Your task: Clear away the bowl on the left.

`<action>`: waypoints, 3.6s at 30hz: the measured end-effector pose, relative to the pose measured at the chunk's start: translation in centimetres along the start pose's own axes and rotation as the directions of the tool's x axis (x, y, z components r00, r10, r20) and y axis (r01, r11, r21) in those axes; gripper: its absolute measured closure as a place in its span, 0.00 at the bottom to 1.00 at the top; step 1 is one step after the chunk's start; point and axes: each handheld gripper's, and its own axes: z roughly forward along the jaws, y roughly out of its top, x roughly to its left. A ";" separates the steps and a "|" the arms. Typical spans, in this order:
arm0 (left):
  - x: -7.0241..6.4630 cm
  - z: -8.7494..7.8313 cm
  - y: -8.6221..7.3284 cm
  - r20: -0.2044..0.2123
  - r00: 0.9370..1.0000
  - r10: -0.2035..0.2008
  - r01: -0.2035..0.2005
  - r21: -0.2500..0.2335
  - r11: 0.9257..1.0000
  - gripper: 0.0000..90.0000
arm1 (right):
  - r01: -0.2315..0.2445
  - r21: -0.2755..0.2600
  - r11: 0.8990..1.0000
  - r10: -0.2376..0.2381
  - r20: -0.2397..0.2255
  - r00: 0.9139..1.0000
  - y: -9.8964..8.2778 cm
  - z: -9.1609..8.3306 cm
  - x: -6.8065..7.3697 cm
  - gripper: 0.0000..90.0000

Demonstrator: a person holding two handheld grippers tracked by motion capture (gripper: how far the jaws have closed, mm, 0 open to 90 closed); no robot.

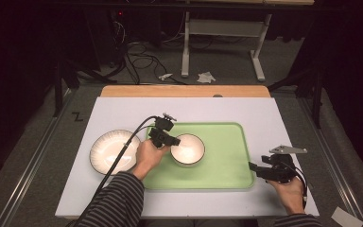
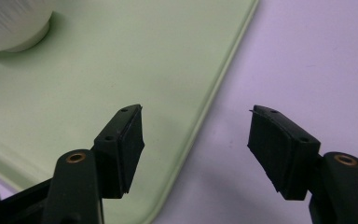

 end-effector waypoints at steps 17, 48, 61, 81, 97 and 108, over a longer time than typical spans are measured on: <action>-0.6 -1.6 0.7 0.000 0.999 0.048 -0.048 -0.078 0.996 0.61 | 0.011 0.000 1.000 -0.011 -0.003 1.000 0.1 0.1 0.1 0.41; -1.4 -6.2 1.7 0.054 0.995 0.081 -0.073 -0.135 0.988 0.54 | 0.037 0.005 0.999 -0.036 -0.018 0.999 0.9 1.0 0.2 0.40; -1.3 -7.6 0.9 0.065 0.990 0.123 -0.108 -0.191 0.976 0.54 | 0.039 0.008 0.999 -0.039 -0.021 0.999 0.9 1.0 0.2 0.40; 0.0 -10.6 0.4 0.124 0.991 0.060 -0.035 -0.193 0.981 0.54 | 0.038 0.008 0.999 -0.038 -0.020 0.999 0.9 1.0 0.2 0.40; -0.2 -12.7 -1.2 0.138 0.987 0.077 -0.048 -0.199 0.979 0.52 | 0.035 0.005 0.999 -0.035 -0.021 0.999 1.2 1.3 0.3 0.40; -0.1 -13.3 -2.3 0.138 0.987 0.079 -0.051 -0.195 0.980 0.52 | 0.041 0.008 0.999 -0.041 -0.024 0.999 1.3 1.4 0.4 0.40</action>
